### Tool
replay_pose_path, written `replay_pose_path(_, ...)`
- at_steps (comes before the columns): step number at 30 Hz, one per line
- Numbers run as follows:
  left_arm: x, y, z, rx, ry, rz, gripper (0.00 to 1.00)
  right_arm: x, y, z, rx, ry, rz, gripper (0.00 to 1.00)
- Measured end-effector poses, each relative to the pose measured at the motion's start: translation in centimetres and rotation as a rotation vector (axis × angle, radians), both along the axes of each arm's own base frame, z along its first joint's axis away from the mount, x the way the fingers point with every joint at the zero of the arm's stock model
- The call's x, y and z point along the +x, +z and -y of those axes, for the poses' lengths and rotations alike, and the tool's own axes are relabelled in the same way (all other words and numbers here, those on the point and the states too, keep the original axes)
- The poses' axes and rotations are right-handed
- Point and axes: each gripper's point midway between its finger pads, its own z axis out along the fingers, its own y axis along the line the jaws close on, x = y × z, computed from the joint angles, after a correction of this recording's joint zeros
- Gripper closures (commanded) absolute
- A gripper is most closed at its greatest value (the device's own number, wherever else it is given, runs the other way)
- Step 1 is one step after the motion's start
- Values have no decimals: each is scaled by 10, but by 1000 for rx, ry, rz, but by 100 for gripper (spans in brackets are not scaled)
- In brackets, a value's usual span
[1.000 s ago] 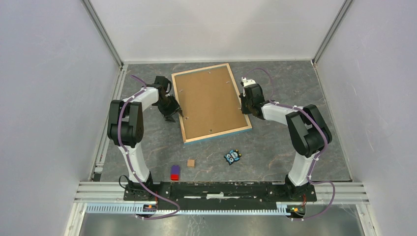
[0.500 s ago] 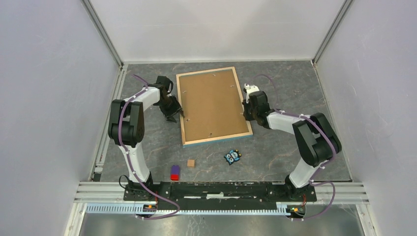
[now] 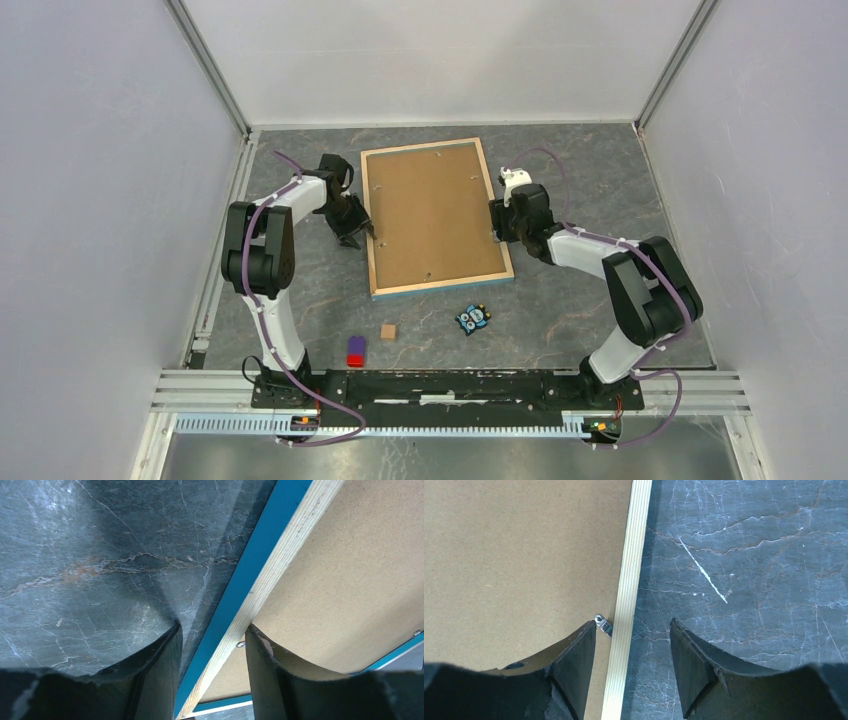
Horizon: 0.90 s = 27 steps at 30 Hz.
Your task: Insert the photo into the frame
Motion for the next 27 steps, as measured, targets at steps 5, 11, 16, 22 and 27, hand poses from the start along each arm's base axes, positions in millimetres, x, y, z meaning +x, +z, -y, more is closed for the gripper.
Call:
replay_pose_path(5,0,0,0,0,0,0,44,2,-7,0,-32,10,-46,45)
replay_pose_path(11,0,0,0,1,0,-1,45,-1,-10,2,-55,23,-71,44)
replay_pose_path(16,0,0,0,1,0,-1,45,-6,-14,1,-63,43,-101,42)
replay_pose_path(22,0,0,0,1,0,-5,45,-7,-19,-1,-66,58,-124,44)
replay_pose_path(27,0,0,0,1,0,-5,45,-6,-23,-3,-66,63,-136,47)
